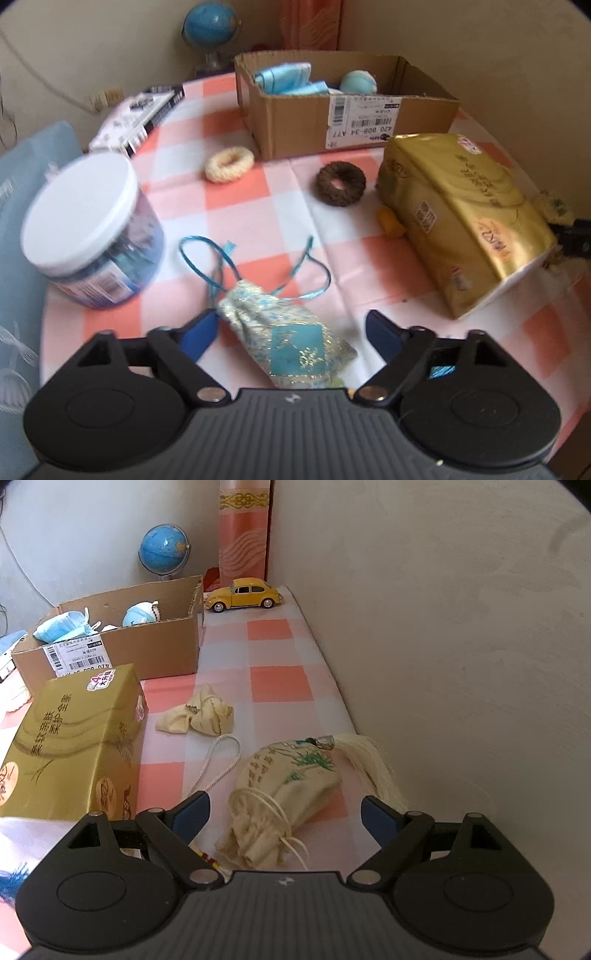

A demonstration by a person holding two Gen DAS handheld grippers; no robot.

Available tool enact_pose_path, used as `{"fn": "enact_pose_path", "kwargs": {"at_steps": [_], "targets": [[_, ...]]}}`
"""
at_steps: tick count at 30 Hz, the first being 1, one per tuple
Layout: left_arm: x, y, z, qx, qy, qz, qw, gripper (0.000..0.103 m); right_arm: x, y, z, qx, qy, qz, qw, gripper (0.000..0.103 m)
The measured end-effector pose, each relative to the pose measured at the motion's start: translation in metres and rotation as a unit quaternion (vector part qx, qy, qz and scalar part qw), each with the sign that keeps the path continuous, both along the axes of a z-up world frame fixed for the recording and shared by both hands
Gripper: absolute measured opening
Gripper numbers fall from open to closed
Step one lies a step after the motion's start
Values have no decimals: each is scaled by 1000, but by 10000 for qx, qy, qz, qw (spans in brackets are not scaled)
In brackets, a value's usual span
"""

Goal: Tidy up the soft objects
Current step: 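Lower the left tool onto the blue sachet while the right tool approaches the beige drawstring pouch, then close the left tool on the blue sachet while the right tool grasps the beige pouch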

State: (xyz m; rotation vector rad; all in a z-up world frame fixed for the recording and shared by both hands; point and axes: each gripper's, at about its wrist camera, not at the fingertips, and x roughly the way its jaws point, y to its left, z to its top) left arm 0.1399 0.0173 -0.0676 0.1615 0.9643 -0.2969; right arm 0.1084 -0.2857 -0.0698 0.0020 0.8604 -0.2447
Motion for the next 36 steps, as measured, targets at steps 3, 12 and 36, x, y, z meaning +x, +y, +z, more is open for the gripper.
{"fn": "enact_pose_path", "kwargs": {"at_steps": [3, 12, 36], "targets": [[5, -4, -4, -248, 261, 100, 9993, 71, 5, 1, -2, 34, 27, 18, 10000, 92], [13, -18, -6, -623, 210, -295, 9974, 70, 15, -3, -1, 262, -193, 247, 9992, 89], [0, -21, 3, -208, 187, -204, 9994, 30, 4, -8, 16, 97, -101, 15, 9999, 63]]}}
